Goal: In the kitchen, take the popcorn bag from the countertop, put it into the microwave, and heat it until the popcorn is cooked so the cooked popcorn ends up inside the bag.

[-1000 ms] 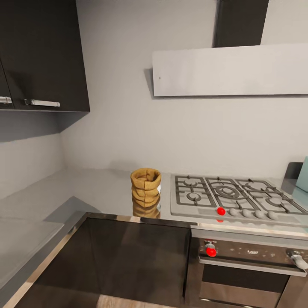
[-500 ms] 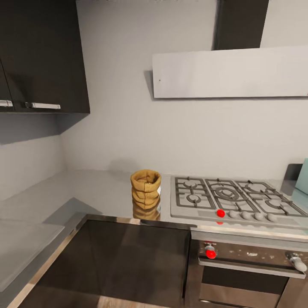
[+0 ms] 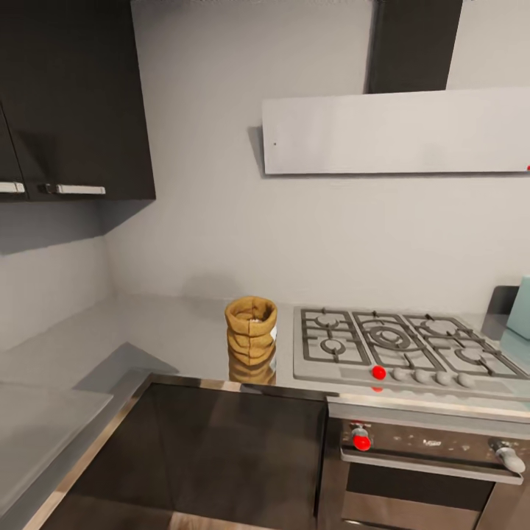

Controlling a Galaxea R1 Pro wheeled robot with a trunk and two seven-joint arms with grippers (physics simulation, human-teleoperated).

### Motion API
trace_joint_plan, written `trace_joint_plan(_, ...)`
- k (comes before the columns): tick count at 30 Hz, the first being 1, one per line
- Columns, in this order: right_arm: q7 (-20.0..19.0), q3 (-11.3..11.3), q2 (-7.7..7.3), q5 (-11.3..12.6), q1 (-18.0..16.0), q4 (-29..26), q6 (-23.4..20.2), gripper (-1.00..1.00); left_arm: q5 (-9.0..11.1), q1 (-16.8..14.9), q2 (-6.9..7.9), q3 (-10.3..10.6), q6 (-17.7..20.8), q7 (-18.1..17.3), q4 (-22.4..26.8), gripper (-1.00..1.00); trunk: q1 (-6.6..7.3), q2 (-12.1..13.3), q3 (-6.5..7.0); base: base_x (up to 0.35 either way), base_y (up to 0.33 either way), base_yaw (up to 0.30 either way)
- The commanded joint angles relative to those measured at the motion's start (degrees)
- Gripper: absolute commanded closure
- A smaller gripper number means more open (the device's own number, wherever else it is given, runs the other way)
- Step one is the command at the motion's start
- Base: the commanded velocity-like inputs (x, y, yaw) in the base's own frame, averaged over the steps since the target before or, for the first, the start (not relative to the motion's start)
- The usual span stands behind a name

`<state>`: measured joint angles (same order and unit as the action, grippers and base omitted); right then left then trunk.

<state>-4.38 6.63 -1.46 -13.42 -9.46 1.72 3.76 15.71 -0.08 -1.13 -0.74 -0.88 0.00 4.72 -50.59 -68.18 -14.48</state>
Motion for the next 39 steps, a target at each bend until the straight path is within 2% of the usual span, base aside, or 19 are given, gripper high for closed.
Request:
trace_joint_plan(1,-0.11,0.49,-0.03,-0.47,-0.07,0.19,0.29,-1.0,0.28,-0.01,0.01,-0.05,-0.09,0.0,0.03,-1.0,0.23,0.37,0.12,0.0,0.0,0.0)
trace_joint_plan(12,-0.1,0.53,-0.1,-0.47,-0.12,0.2,0.36,-1.0,0.36,-0.01,0.07,-0.11,-0.09,-0.06,0.03,-1.0,2.64,4.79,2.1,0.0,0.0,0.0)
trace_joint_plan(39,-0.19,0.24,0.02,-0.58,-0.12,0.13,-0.35,-1.0,0.34,-0.01,-0.02,0.08,-0.06,-0.08,0.12,-1.0,2.64,4.79,2.1,0.003,0.0,0.0)
